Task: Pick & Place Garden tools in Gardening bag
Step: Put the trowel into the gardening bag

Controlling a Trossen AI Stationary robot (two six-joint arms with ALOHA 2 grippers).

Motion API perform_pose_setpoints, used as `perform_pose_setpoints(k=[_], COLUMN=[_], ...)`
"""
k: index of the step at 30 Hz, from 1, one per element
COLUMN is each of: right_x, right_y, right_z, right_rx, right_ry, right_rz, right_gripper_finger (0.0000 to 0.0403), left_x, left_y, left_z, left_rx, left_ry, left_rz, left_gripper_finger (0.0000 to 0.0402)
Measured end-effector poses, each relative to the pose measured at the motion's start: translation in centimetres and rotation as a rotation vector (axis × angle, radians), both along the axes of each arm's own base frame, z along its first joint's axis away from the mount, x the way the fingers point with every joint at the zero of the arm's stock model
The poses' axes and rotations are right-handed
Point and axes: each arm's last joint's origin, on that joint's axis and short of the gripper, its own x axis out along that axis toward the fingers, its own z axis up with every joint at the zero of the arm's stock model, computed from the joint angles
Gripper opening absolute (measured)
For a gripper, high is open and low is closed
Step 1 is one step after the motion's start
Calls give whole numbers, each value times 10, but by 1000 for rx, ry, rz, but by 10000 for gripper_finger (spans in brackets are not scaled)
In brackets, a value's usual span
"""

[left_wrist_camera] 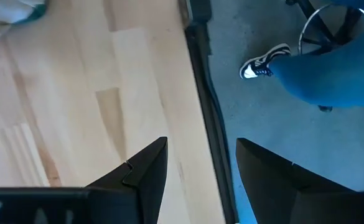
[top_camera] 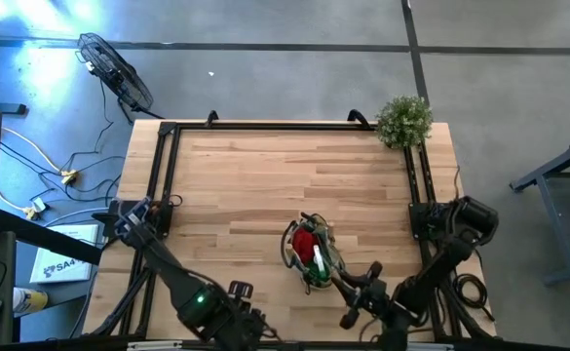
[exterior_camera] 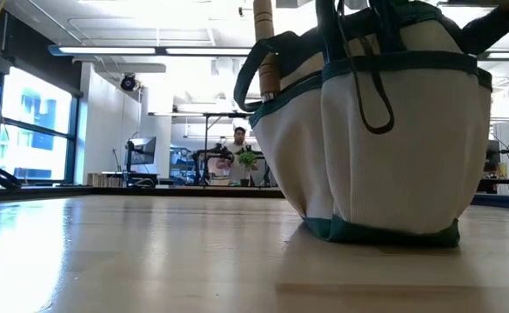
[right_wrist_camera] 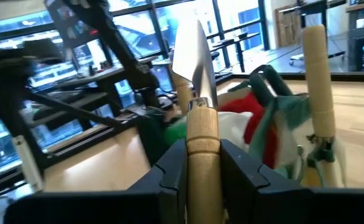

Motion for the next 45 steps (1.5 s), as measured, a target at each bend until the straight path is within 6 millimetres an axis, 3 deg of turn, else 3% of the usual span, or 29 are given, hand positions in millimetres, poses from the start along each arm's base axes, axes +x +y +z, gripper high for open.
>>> perform_pose_setpoints(k=[6, 12, 33, 45], right_x=[2, 11, 46, 48], right_y=[-20, -30, -45, -47], right_z=[-17, -18, 3, 3], right_rx=[8, -15, -75, -73], right_ry=[-5, 10, 99, 100], right_rz=[-38, -76, -80, -83], right_gripper_finger=[57, 57, 57, 57], left_x=[-9, -9, -8, -8], left_y=[-9, -10, -9, -9], left_z=[0, 0, 0, 0], left_rx=[-11, -13, 25, 22], left_ry=[2, 2, -32, -28], left_rz=[31, 47, 28, 37], left_gripper_finger=[184, 184, 184, 184])
